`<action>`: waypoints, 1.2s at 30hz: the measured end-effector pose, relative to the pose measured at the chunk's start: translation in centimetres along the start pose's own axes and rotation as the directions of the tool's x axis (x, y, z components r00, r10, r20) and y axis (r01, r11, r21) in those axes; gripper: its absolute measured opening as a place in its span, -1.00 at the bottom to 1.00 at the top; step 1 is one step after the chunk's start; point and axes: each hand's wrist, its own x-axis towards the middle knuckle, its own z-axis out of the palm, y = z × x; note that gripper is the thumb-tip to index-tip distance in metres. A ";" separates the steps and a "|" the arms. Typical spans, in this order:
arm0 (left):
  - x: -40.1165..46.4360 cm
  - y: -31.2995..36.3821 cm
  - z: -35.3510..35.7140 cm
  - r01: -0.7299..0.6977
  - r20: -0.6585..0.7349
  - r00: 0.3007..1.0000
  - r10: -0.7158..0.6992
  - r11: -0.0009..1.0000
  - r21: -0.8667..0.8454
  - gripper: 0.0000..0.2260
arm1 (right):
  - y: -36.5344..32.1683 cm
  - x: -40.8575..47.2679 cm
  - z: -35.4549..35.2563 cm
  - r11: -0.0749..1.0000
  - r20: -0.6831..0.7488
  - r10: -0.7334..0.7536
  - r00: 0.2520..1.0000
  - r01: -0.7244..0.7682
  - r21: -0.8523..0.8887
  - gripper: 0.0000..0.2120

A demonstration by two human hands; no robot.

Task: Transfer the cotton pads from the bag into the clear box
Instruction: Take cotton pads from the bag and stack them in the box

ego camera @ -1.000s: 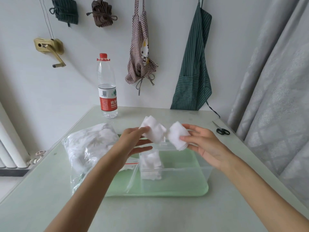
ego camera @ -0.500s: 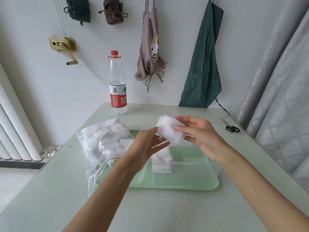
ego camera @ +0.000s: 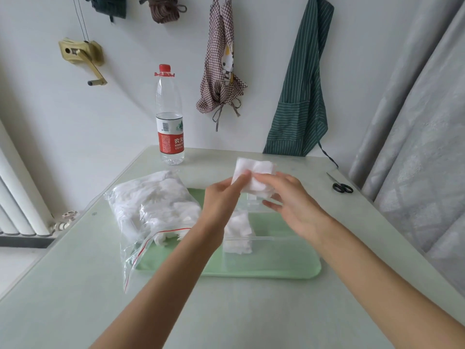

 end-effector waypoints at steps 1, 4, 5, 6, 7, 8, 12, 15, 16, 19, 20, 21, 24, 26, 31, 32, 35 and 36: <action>0.2 -0.1 0.2 -0.016 0.002 1.000 0.016 0.999 0.037 -0.79 | -0.1 0.0 -0.3 0.994 0.066 0.082 0.994 -0.086 0.072 -0.77; 1.2 -0.6 0.7 -0.059 0.070 0.996 0.049 0.986 0.154 -0.72 | 0.4 0.7 -1.4 0.965 0.109 0.134 0.985 -0.155 0.213 -0.86; 1.5 -0.9 0.6 -0.086 0.118 0.991 0.062 0.974 0.212 -0.69 | 0.7 1.1 -1.8 0.968 0.081 0.107 0.991 -0.122 0.217 -0.83; 1.9 -1.2 0.4 -0.123 0.174 0.982 0.074 0.949 0.291 -0.67 | 1.0 1.5 -2.3 0.979 0.044 0.077 0.996 -0.084 0.186 -0.82; 2.3 -1.5 0.0 -0.184 0.234 0.967 0.095 0.900 0.394 -0.63 | 1.3 1.9 -2.9 0.992 0.013 0.056 0.998 -0.057 0.114 -0.82; 2.6 -1.8 -0.5 -0.261 0.300 0.947 0.115 0.820 0.509 -0.62 | 1.6 2.2 -3.6 0.998 0.003 0.058 0.998 -0.058 0.024 -0.82; 3.1 -2.2 -1.9 -0.523 0.530 0.848 0.028 0.215 0.825 -0.77 | 3.5 3.4 -5.2 0.906 0.078 0.267 0.961 -0.222 -0.359 -0.79; 3.5 -2.6 -1.4 -0.595 0.591 0.802 -0.091 -0.026 0.803 -0.68 | 4.5 4.3 -4.6 0.821 0.075 0.402 0.913 -0.322 -0.471 -0.72; 3.6 -2.6 -1.3 -0.599 0.591 0.799 -0.110 -0.065 0.798 -0.68 | 4.7 4.5 -4.2 0.807 0.076 0.429 0.900 -0.344 -0.480 -0.70; 3.7 -2.5 -1.1 -0.600 0.586 0.799 -0.132 -0.115 0.792 -0.70 | 5.2 5.0 -3.3 0.783 0.058 0.480 0.876 -0.397 -0.478 -0.67; 3.6 -2.5 -1.1 -0.601 0.588 0.799 -0.128 -0.122 0.790 -0.71 | 5.5 5.0 -3.2 0.777 0.043 0.489 0.872 -0.412 -0.475 -0.65; 3.5 -2.6 -1.1 -0.601 0.588 0.799 -0.126 -0.129 0.789 -0.71 | 5.7 5.0 -3.1 0.775 0.020 0.485 0.874 -0.419 -0.472 -0.65; 3.5 -2.8 -1.1 -0.596 0.585 0.803 -0.115 -0.130 0.792 -0.72 | 6.2 5.2 -3.0 0.773 -0.043 0.424 0.905 -0.386 -0.503 -0.68; 3.5 -2.9 -1.0 -0.584 0.573 0.812 -0.111 -0.117 0.804 -0.74 | 6.3 5.0 -3.0 0.684 -0.084 0.349 0.933 -0.315 -0.658 -0.81; 3.4 -3.2 -1.0 -0.581 0.575 0.814 -0.081 -0.093 0.809 -0.76 | 5.3 4.1 -3.8 0.121 0.088 0.057 0.995 0.081 -0.989 -0.66; 3.4 -3.1 -1.0 -0.584 0.579 0.812 -0.076 -0.096 0.806 -0.76 | 4.7 4.1 -4.0 0.151 0.188 0.039 0.981 0.180 -0.972 -0.78; 3.3 -2.9 -0.9 -0.586 0.583 0.810 -0.063 -0.125 0.801 -0.75 | 3.3 4.1 -4.3 0.149 0.441 0.154 0.884 0.420 -0.895 -0.73; 3.2 -2.9 -0.9 -0.589 0.587 0.807 -0.062 -0.133 0.797 -0.75 | 3.3 4.4 -4.4 0.094 0.465 0.205 0.861 0.456 -0.885 -0.65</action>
